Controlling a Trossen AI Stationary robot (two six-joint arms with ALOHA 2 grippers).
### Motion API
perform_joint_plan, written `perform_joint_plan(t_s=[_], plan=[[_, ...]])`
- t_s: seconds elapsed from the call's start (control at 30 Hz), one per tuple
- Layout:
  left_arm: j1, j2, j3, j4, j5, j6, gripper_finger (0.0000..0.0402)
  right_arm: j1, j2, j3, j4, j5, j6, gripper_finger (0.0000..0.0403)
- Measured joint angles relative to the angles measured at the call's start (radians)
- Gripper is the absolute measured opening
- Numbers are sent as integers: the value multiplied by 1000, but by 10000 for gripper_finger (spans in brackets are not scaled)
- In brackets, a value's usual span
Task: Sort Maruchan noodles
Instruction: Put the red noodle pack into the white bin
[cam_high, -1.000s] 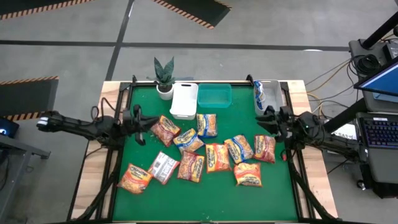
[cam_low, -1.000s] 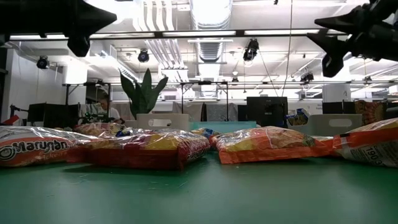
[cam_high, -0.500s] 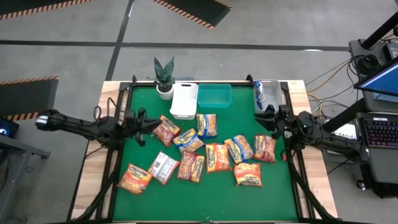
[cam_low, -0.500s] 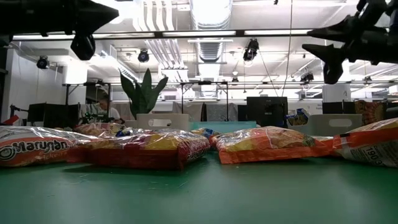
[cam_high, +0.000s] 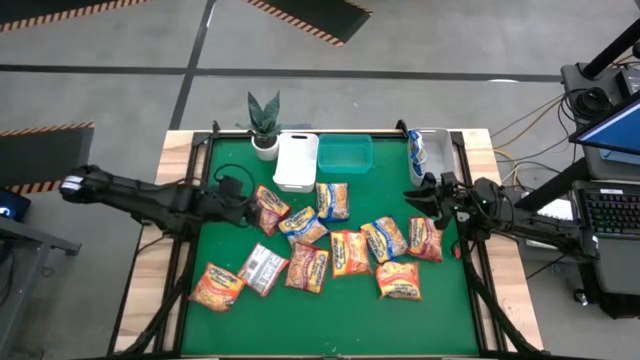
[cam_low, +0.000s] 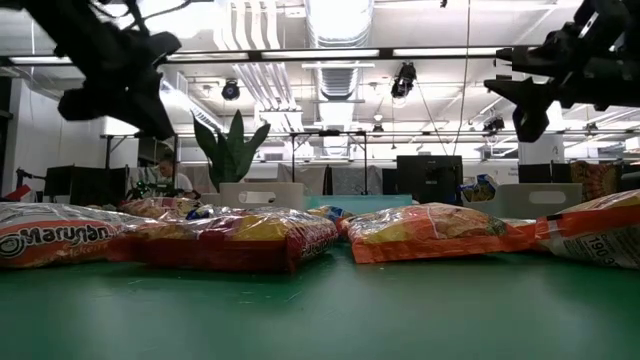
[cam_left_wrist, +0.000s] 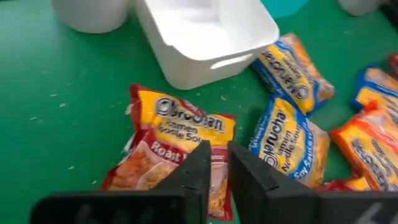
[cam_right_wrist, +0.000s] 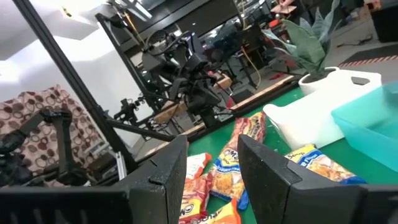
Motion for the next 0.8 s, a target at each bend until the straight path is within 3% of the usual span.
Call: perform_joint_plan(t_s=[0.17, 0.37, 0.57, 0.8], plan=[[38, 65, 67, -55, 43, -12, 122, 5, -2, 0, 7, -13, 18, 132], [135, 111, 31, -94, 51, 36, 201, 45, -2, 0, -5, -14, 19, 132], [275, 119, -53, -11, 103, 157, 210, 63, -2, 0, 54, -4, 15, 132], [385, 118, -150, 193, 249, 324, 197, 63, 4, 20, 98, 37, 34, 132]])
